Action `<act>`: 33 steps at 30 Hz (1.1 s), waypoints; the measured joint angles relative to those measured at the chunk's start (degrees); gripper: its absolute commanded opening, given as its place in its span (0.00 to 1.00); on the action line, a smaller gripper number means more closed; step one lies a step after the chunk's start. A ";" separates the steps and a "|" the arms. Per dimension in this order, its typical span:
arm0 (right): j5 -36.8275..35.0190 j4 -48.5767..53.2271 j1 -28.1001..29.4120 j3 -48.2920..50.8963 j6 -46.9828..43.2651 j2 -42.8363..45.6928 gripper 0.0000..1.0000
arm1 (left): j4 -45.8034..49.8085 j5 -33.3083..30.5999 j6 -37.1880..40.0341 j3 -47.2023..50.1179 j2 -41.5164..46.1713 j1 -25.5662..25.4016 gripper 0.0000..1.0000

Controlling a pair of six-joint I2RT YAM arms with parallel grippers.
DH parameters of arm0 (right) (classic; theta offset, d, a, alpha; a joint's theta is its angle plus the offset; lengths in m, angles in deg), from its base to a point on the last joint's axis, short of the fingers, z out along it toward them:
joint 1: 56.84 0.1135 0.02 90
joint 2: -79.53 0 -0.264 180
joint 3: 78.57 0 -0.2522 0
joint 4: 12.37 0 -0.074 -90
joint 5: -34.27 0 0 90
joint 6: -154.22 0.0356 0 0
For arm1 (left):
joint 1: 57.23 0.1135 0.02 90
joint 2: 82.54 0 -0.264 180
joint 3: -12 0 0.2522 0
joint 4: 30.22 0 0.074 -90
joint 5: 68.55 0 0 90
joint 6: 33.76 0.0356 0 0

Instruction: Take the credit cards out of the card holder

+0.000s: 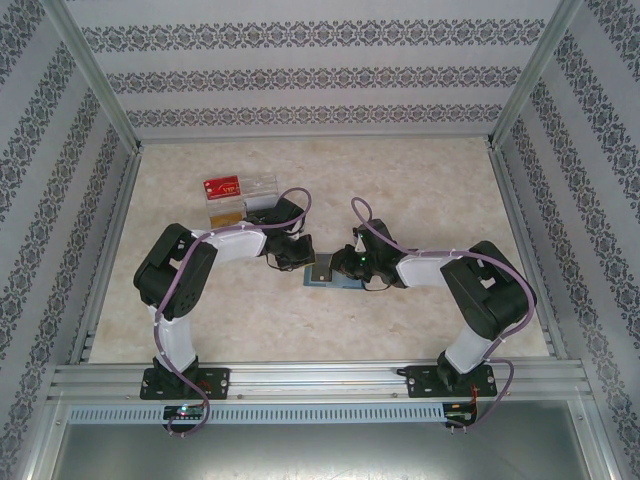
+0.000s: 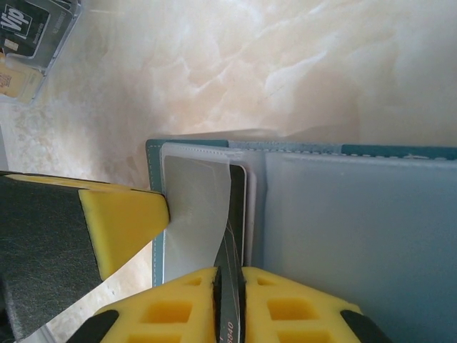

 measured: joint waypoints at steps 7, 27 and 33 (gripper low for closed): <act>0.24 -0.35 0.00 -0.11 0.24 -1.09 0.14 | -0.15 0.11 0.00 0.04 0.00 0.00 0.06; -0.96 5.77 0.52 -3.72 -0.22 -2.40 0.10 | -1.55 0.55 -0.52 0.90 0.11 0.17 0.06; -1.25 6.08 0.55 -3.82 -0.39 -2.29 0.00 | -1.73 0.55 -0.85 0.90 0.15 0.44 0.08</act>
